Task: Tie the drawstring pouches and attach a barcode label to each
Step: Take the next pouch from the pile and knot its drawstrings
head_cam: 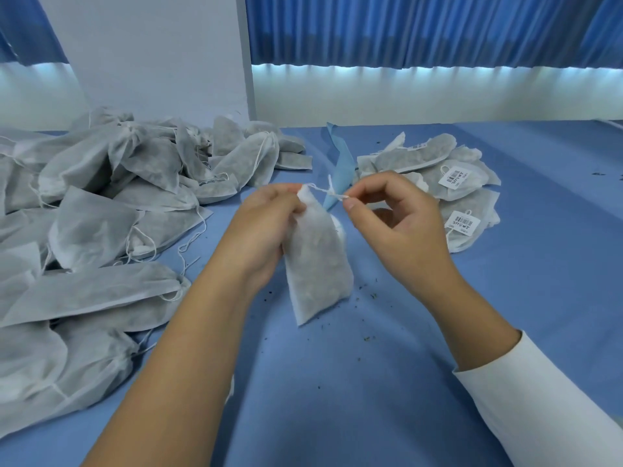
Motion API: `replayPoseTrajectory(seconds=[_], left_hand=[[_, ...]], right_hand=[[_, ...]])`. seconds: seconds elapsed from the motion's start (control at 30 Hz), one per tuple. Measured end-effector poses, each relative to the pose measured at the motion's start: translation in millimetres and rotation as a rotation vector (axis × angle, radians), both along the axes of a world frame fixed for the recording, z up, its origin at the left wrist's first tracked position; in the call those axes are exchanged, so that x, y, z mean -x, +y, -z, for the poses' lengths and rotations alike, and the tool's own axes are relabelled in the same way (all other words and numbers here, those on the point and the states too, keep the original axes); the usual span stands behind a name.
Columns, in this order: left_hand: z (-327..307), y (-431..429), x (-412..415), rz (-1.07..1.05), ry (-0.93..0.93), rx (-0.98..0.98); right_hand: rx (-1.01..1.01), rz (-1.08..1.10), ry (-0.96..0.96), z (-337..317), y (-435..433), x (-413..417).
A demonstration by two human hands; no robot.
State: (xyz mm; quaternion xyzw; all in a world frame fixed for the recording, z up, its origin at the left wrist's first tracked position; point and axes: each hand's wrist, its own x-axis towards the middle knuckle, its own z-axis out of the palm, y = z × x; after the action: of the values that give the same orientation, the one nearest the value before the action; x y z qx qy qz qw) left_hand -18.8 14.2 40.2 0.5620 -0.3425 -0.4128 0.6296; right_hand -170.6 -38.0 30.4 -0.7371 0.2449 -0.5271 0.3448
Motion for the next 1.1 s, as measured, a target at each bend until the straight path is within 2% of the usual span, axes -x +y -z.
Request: replayPoseTrajectory(seconds=[0.2, 0.37, 0.53, 0.67, 0.83, 0.97, 1.1], left_hand=[[-3, 0, -8, -0.007, 0.180, 0.097], [-4, -2, -7, -0.026, 0.305, 0.133], [-4, -3, -3, -0.067, 0.338, 0.155], [-6, -2, 4, -0.049, 0.286, 0.131], [-6, 3, 9, -0.029, 0.119, 0.046], [-3, 2, 10, -0.101, -0.031, 0.028], [1, 1, -1, -0.148, -0.068, 0.004]], right_hand=[[0.198, 0.000, 0.186, 12, 0, -6], [0.171, 0.025, 0.229, 17, -2, -7], [0.095, 0.016, 0.205, 19, -1, -9], [0.106, 0.049, 0.187, 18, -2, -9], [0.106, 0.074, 0.192, 19, -5, -9], [0.107, 0.040, 0.230, 19, -4, -8], [0.065, 0.025, 0.209, 16, -8, -6]])
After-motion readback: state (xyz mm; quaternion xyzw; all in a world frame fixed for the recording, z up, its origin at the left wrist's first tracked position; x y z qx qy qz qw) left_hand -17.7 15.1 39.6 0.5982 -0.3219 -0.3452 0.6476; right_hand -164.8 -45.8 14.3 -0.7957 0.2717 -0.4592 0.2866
